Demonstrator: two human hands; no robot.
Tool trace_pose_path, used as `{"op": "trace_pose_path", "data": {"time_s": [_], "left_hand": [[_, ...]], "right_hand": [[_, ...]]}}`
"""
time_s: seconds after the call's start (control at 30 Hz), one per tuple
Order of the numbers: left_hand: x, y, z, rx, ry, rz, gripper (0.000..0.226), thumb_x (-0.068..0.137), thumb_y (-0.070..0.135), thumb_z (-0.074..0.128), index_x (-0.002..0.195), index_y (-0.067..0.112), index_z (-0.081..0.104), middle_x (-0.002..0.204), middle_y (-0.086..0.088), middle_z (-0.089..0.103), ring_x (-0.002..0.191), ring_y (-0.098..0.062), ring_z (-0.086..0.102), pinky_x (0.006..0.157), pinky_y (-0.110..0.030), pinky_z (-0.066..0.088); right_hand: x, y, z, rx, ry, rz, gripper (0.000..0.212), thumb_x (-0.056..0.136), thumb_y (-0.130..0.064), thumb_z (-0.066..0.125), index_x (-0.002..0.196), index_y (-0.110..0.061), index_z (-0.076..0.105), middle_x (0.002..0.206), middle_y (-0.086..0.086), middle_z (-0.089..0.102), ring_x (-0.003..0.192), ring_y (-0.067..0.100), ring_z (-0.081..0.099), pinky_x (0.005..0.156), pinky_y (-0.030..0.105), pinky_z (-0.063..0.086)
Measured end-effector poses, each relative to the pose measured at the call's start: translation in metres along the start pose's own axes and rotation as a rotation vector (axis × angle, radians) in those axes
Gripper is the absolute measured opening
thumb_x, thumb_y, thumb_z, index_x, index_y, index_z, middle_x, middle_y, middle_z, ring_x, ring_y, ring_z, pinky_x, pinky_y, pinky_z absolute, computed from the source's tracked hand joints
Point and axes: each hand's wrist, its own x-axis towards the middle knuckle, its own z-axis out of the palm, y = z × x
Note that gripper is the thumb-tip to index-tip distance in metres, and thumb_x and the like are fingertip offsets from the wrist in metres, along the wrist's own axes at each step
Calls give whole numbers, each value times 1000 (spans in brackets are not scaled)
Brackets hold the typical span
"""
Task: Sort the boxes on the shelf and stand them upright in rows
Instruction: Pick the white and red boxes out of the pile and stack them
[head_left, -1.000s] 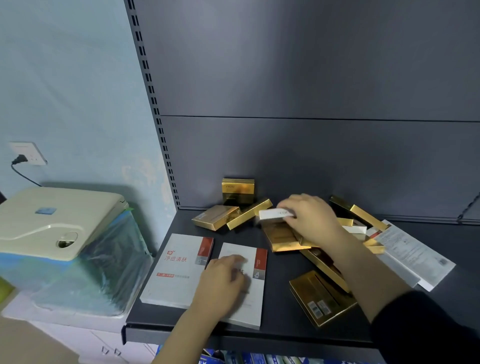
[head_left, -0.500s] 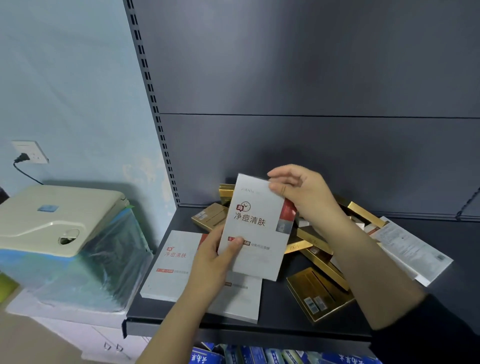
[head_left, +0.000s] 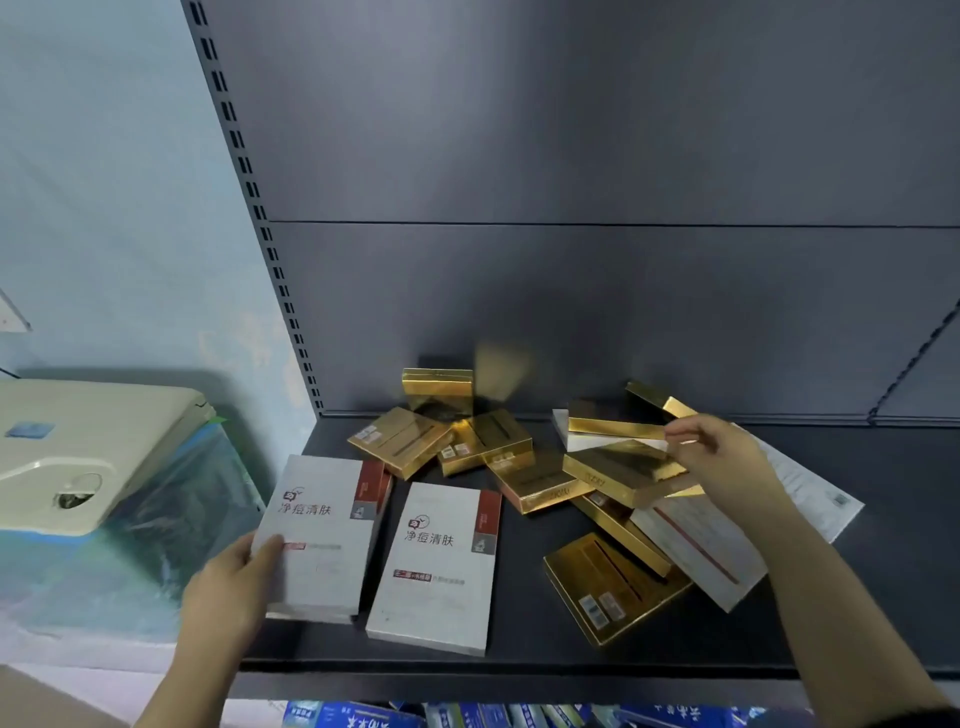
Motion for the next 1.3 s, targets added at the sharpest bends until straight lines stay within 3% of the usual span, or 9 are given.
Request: {"op": "trace_pose_path", "data": {"time_s": [0.13,0.27,0.43,0.6,0.73,0.87,0.93,1.03,1.3], "left_hand": [[13,-12,12,150,67,-69,36,95,34,53,125,18,64,115,-28,51,114,-47,46,103,-48,34],[13,-10,16,166,139,-23,43,89,35,58,125,13,63,125,-29,46,121,-48,39,106,-52,31],[-2,11,31,253,307,266,48,68,1,81,115,5,69,119,-28,56,106,-56,49,91,-63,38],[-30,39,68,266,116,577,47,75,10,79,119,10,63,118,-15,63,105,-39,55,88,-53,44],[-59,53,93,146,-124,669,48,87,28,67,133,24,52,129,11,51,122,-14,44,104,-38,40],[-80,65,104,92,-313,686,50,94,32,59,140,33,40,131,21,42,123,1,33,111,-29,34],[-84,71,106,88,-370,687,48,96,33,56,139,37,36,129,24,38,120,6,29,108,-22,31],[-87,82,109,41,-436,710,47,95,32,57,137,40,38,133,20,44,120,6,34,98,-12,29],[-101,146,91,-481,-670,588,59,83,54,58,134,59,28,120,44,55,114,26,45,82,-2,41]], "right_hand": [[15,18,-4,-208,-86,53,25,96,-18,56,120,-24,61,112,3,62,88,15,59,60,22,46],[18,26,-18,-209,-127,11,28,99,-12,51,124,-21,62,130,6,60,110,19,56,67,15,41],[-22,6,-25,-195,-400,-117,59,66,-71,67,118,-47,50,126,-25,46,112,-2,43,94,23,39],[-54,34,-6,-155,-6,70,85,67,-22,87,137,-20,40,144,5,34,131,27,40,97,41,45],[-91,80,7,-460,-59,25,108,57,-38,91,145,-21,31,149,4,24,135,28,37,111,44,38],[-95,95,-12,-582,86,-394,79,57,-4,91,125,-26,56,121,1,66,108,27,65,86,52,57],[-92,79,-24,-504,218,-446,58,61,7,86,112,-17,71,104,-1,71,87,21,70,74,33,60],[-84,28,-44,-231,307,-234,9,86,-9,70,94,-9,68,92,-4,67,75,13,62,62,20,51],[-67,-57,-36,458,220,30,18,96,-30,54,101,-16,63,96,-1,67,92,20,64,81,42,55]]}}
